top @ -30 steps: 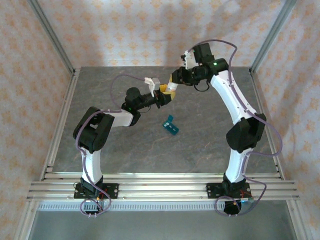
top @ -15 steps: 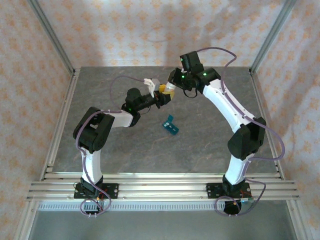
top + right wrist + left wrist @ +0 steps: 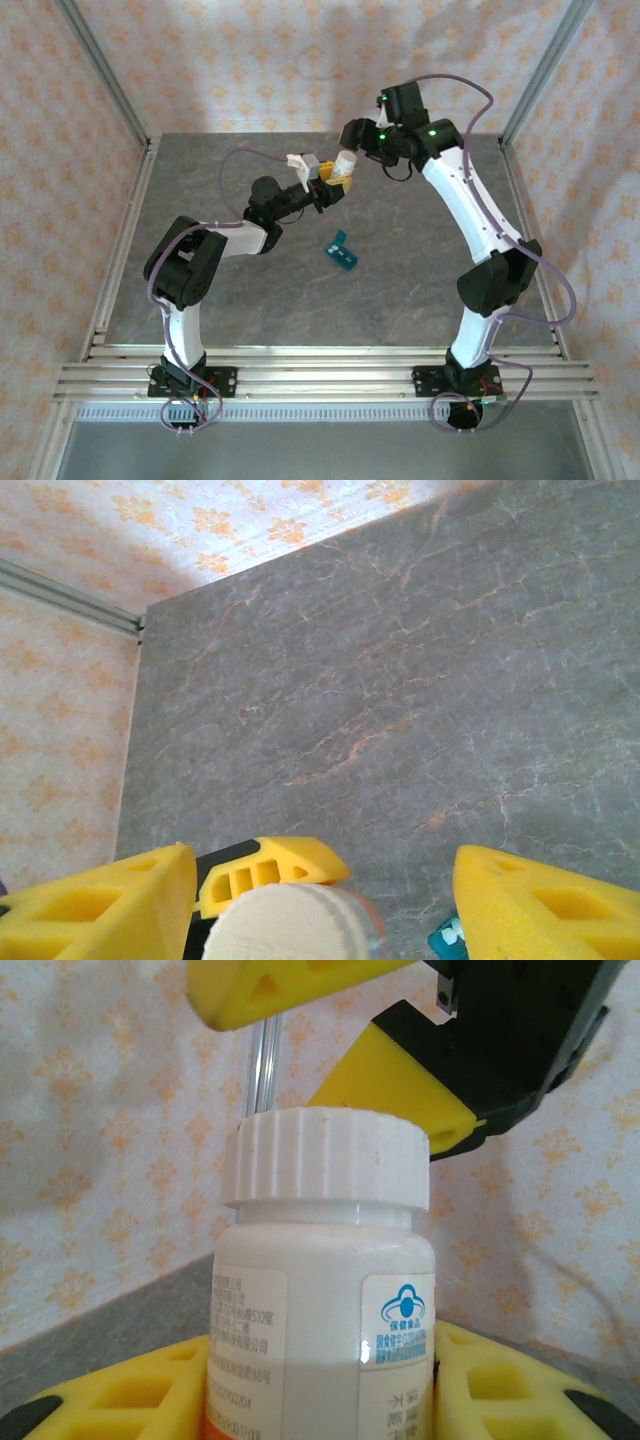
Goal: Sort the pills into containers
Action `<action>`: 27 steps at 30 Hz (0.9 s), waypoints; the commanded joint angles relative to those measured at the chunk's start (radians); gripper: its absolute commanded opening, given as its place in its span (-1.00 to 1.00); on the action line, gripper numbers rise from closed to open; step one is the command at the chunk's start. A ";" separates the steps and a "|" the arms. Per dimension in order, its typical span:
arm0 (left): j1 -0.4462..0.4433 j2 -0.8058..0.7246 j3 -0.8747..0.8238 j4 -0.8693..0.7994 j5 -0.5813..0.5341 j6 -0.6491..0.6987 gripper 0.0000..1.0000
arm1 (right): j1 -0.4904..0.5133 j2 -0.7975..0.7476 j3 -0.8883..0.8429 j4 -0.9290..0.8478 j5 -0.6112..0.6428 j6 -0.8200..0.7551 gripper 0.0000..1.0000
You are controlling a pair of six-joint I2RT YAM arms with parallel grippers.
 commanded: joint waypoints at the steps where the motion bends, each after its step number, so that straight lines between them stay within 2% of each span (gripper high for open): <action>1: -0.004 -0.041 0.028 0.062 0.034 0.002 -1.00 | -0.027 -0.026 0.022 -0.023 -0.171 -0.204 0.42; 4: -0.004 -0.041 0.031 0.061 0.045 -0.007 -1.00 | -0.039 -0.014 0.026 -0.064 -0.255 -0.350 0.47; 7: -0.004 -0.042 0.032 0.062 0.053 -0.017 -1.00 | -0.048 0.004 0.039 -0.099 -0.285 -0.401 0.47; 11: -0.004 -0.044 0.034 0.061 0.061 -0.024 -1.00 | -0.050 0.028 0.050 -0.113 -0.326 -0.403 0.43; 27: -0.004 -0.051 0.031 0.062 0.067 -0.035 -1.00 | -0.050 0.066 0.051 -0.113 -0.321 -0.383 0.12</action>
